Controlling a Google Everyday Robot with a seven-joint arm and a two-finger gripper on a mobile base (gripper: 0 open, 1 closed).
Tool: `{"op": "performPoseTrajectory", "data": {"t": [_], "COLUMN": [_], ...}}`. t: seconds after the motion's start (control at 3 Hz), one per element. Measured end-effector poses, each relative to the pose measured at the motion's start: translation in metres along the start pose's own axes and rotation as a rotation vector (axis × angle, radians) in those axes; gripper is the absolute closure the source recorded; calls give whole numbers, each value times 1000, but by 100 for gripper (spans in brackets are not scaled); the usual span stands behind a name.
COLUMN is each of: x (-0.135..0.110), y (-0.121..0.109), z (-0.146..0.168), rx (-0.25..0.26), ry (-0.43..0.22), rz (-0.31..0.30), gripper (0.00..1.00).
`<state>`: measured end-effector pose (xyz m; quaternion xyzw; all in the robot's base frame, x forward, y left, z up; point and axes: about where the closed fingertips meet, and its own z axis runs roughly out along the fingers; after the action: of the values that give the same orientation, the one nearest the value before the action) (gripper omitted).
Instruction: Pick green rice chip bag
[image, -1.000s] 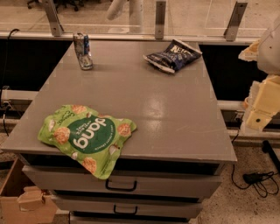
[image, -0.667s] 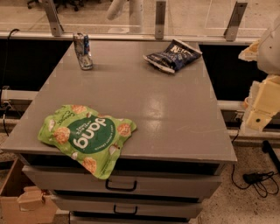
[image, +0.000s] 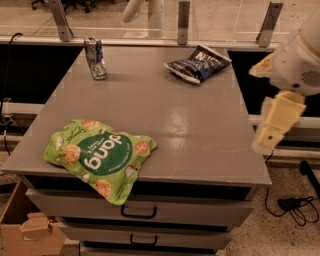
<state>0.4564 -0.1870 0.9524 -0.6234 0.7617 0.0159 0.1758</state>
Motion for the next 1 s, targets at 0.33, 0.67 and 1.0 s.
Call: {"op": "performPoseTrajectory", "data": {"t": [0.33, 0.67, 1.0], "x": [-61, -131, -131], "y": [-1, 16, 16], "z": [50, 84, 84], "rx": [-112, -221, -220], "ry": [-152, -294, -294], "rz": [-92, -168, -168], "gripper": [0, 0, 0]}}
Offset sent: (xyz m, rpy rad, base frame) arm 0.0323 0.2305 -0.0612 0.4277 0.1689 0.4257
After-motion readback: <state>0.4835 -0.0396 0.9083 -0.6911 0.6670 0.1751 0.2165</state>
